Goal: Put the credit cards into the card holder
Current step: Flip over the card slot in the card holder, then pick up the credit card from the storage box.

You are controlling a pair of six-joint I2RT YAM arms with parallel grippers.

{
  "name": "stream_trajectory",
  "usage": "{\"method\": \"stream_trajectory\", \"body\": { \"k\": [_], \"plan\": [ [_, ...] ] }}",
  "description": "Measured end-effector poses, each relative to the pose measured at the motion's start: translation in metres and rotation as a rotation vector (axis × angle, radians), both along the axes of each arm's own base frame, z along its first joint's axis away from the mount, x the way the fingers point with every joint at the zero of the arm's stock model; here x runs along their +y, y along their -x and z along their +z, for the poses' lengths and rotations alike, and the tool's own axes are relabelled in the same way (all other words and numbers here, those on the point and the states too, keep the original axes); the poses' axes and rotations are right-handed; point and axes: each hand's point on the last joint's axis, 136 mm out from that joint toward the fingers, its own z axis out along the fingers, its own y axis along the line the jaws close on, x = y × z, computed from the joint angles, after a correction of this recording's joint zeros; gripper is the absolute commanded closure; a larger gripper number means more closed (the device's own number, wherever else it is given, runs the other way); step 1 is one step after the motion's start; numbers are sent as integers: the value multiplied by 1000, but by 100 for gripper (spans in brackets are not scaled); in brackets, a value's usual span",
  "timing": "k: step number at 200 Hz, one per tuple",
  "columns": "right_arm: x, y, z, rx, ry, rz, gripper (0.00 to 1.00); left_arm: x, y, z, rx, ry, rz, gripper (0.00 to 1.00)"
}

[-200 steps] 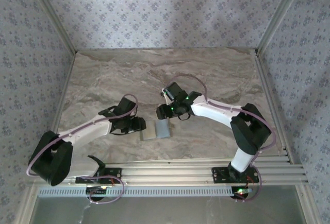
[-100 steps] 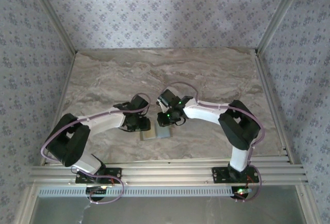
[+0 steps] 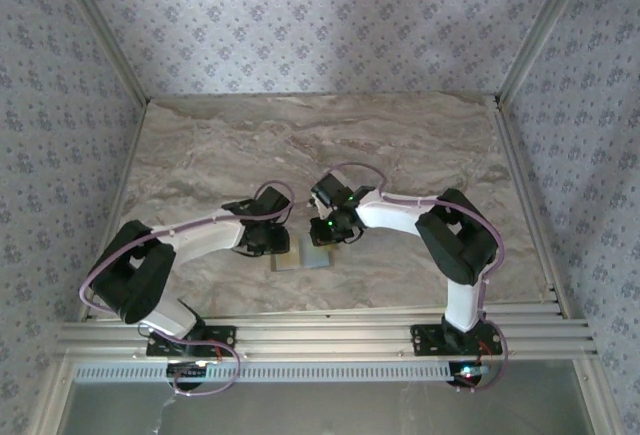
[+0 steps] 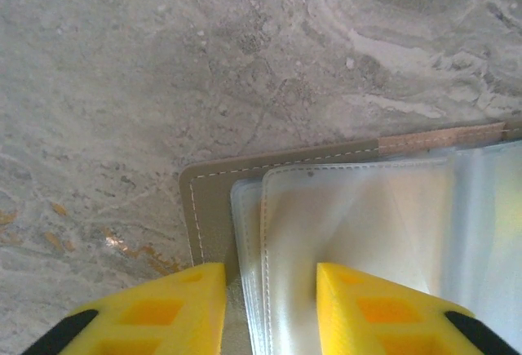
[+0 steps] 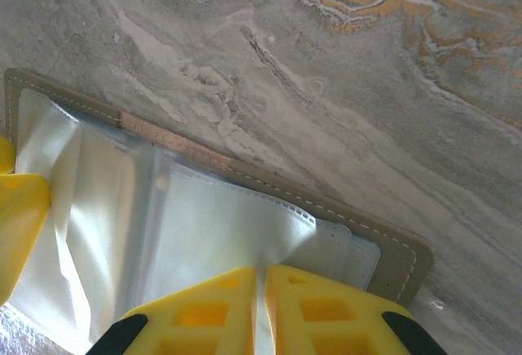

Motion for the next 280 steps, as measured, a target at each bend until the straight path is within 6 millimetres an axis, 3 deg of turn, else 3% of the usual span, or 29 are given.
{"method": "stream_trajectory", "body": {
  "k": [45,84,140,181,213,252,280],
  "plan": [
    [2,1,3,3,-16,8,68,2,1,1,-16,12,10,62],
    [-1,-6,18,-25,-14,27,56,2,1,0,-18,12,4,56],
    [-16,-49,81,-151,-47,-10,58,5,4,6,-12,24,-2,44],
    [-44,-82,102,-221,50,-59,62,8,-4,28,-44,108,29,37],
    [-54,-98,96,-217,126,-70,62,13,-10,38,-57,148,52,36],
    [-59,-95,65,-148,198,-50,62,13,-11,38,-40,176,58,35],
    [-62,-94,53,-125,224,-47,62,11,-10,38,-30,196,55,35]
  ]
}}
